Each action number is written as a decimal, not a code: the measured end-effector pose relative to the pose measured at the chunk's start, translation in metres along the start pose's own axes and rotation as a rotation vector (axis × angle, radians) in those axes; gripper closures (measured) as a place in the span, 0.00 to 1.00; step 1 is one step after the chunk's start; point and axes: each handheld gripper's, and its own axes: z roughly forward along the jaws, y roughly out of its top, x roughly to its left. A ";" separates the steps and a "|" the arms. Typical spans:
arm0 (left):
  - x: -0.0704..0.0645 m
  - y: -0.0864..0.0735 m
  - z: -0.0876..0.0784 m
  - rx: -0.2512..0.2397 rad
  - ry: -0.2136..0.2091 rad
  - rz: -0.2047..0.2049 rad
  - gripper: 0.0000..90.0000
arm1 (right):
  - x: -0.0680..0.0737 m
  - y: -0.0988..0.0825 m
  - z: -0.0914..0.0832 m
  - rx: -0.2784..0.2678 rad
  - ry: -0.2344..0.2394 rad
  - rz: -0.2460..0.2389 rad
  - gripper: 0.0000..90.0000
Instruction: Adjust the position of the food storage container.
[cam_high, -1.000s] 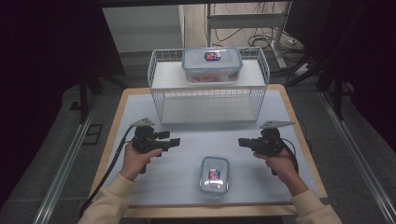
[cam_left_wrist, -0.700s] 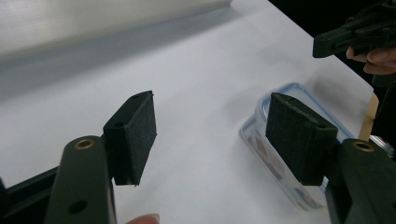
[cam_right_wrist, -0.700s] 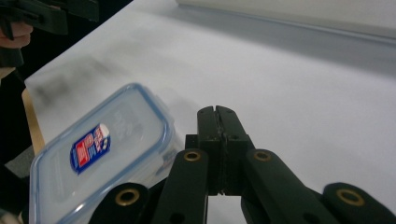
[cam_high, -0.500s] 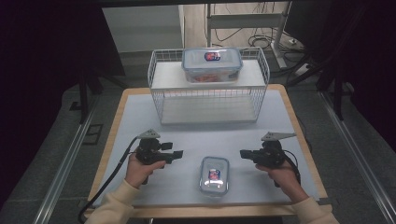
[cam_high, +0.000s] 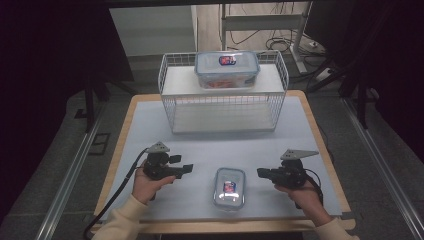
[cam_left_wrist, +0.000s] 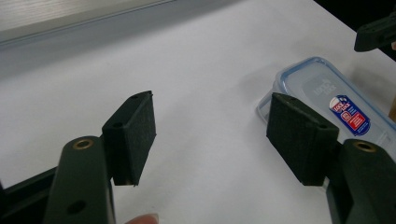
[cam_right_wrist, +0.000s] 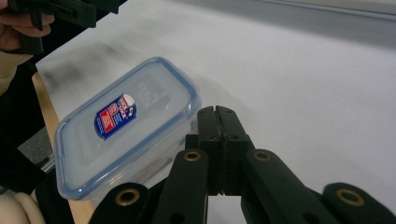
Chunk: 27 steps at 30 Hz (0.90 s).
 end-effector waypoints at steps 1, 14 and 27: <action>0.000 -0.001 0.001 0.004 0.000 0.001 0.36 | 0.000 -0.001 0.000 0.004 -0.002 0.000 1.00; -0.005 -0.016 0.013 0.051 -0.013 -0.006 0.37 | 0.009 -0.011 0.001 0.023 0.012 -0.020 1.00; 0.000 -0.020 0.015 0.062 -0.011 -0.025 0.37 | 0.040 -0.036 0.005 0.130 0.080 -0.105 1.00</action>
